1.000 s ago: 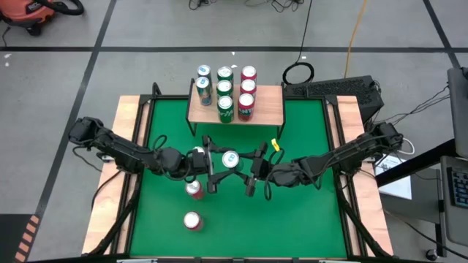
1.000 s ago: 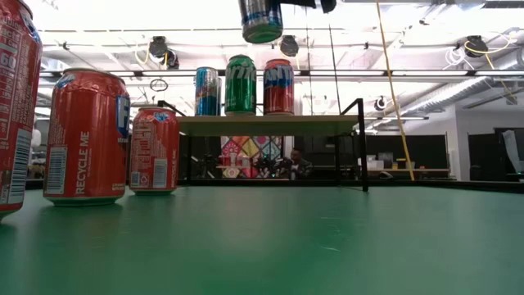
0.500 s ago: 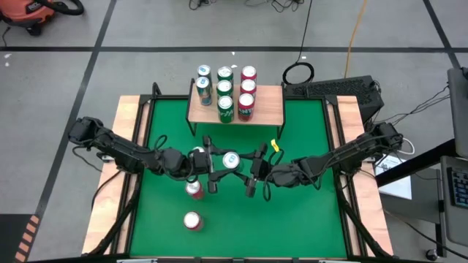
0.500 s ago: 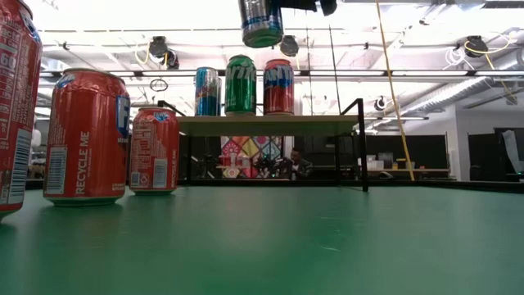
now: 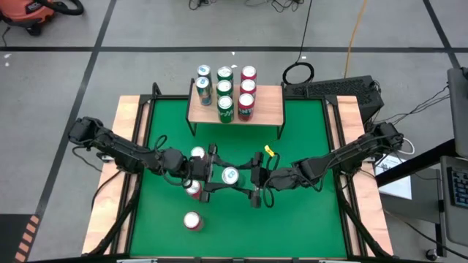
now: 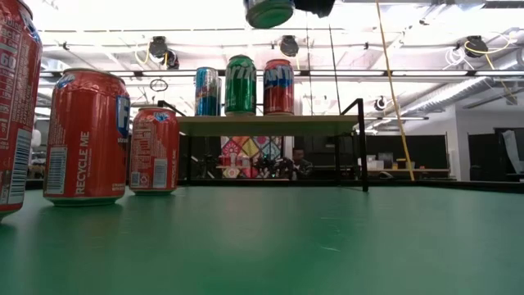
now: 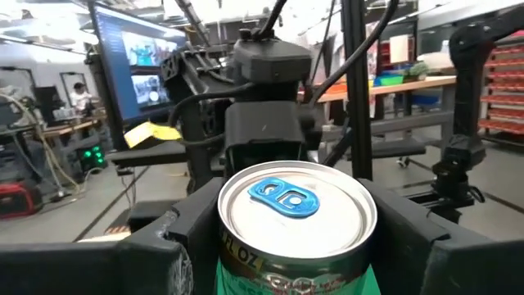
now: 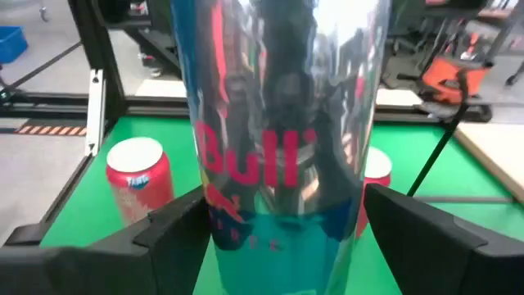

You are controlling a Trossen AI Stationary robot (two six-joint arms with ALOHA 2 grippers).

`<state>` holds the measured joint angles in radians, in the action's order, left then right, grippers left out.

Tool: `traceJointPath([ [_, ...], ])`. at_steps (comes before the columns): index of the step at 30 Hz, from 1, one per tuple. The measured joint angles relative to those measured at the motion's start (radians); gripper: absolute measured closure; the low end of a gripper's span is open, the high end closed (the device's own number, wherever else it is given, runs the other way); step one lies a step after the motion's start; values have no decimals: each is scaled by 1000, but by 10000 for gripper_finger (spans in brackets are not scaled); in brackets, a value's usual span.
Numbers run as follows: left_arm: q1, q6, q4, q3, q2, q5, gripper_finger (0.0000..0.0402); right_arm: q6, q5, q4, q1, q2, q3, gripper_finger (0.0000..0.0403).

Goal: Place canned beverage on shelf
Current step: Put the blue soda can on the shelf aligned with the other blue soda can

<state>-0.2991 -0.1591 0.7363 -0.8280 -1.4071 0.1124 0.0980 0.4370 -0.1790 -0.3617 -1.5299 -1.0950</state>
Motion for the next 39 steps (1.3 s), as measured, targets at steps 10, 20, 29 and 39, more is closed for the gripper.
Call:
traceJointPath([
  [10,11,-32,42,0,2,-105,173,20,-181,27,41,-1,1,94],
  [20,12,-62,36,0,2,-105,173,-28,-180,27,43,-1,1,169],
  [29,10,-65,35,0,2,-86,167,-31,-181,26,42,-2,2,172],
  [39,-26,-67,44,-2,4,235,88,20,4,31,42,-3,3,173],
])
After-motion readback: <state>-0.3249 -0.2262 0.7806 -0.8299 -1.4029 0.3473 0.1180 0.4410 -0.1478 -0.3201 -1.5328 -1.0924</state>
